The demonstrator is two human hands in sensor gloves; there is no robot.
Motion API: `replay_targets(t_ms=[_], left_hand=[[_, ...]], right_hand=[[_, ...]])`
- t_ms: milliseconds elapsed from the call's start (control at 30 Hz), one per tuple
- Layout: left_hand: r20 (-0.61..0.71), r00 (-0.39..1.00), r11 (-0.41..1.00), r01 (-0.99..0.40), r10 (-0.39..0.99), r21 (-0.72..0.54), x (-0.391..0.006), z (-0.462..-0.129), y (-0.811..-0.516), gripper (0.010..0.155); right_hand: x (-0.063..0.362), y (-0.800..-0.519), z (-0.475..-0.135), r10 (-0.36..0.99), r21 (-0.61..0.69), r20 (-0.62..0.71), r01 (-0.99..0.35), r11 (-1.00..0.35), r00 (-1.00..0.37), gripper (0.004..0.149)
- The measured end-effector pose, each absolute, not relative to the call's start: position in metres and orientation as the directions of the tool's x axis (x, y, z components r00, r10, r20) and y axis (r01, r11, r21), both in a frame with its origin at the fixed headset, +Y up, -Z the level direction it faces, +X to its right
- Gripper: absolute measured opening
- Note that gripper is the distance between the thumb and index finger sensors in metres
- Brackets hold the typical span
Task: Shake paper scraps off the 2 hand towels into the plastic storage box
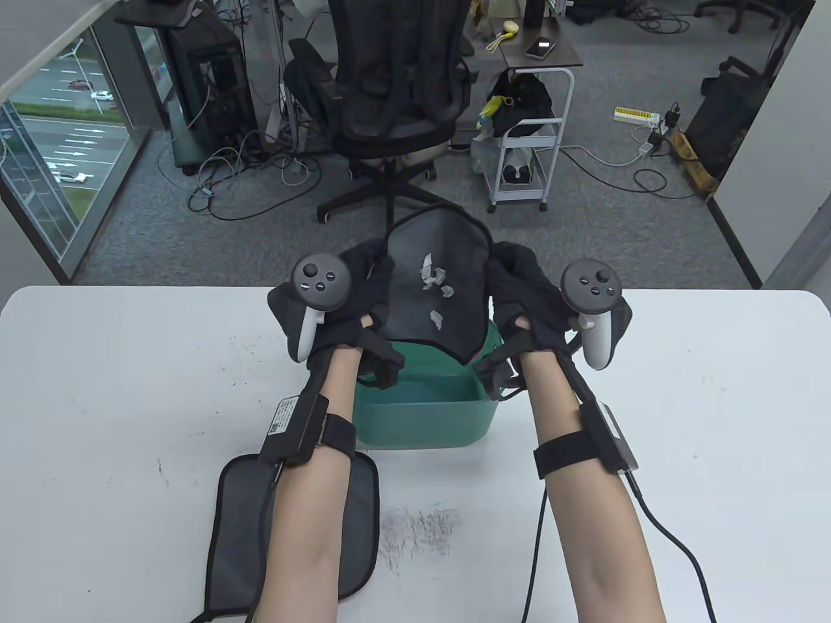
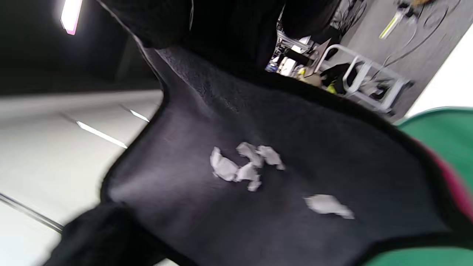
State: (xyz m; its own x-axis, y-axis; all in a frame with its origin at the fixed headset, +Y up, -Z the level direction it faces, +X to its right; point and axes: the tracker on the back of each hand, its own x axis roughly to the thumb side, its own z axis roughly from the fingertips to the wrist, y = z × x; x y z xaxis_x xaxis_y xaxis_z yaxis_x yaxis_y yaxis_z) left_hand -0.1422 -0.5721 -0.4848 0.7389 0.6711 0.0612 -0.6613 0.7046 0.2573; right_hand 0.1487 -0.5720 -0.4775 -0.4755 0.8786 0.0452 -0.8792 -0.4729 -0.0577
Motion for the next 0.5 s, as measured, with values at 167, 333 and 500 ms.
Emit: replay_targets(t_ms=[167, 333, 500], left_hand=[[-0.043, 0.791, 0.775, -0.585, 0.610, 0.237, -0.154, -0.487, -0.601, 0.041], [-0.130, 0.833, 0.834, -0.504, 0.538, 0.223, -0.182, -0.487, -0.618, 0.040], [-0.102, 0.835, 0.834, -0.515, 0.540, 0.200, -0.175, -0.485, -0.619, 0.040]], right_hand=[[0.151, -0.605, -0.485, 0.757, -0.086, -0.035, -0.752, -0.653, -0.653, 0.036], [0.177, -0.635, -0.482, 0.663, -0.151, -0.107, -0.647, -0.747, -0.741, 0.036], [0.175, -0.643, -0.479, 0.696, -0.148, -0.105, -0.681, -0.717, -0.710, 0.036]])
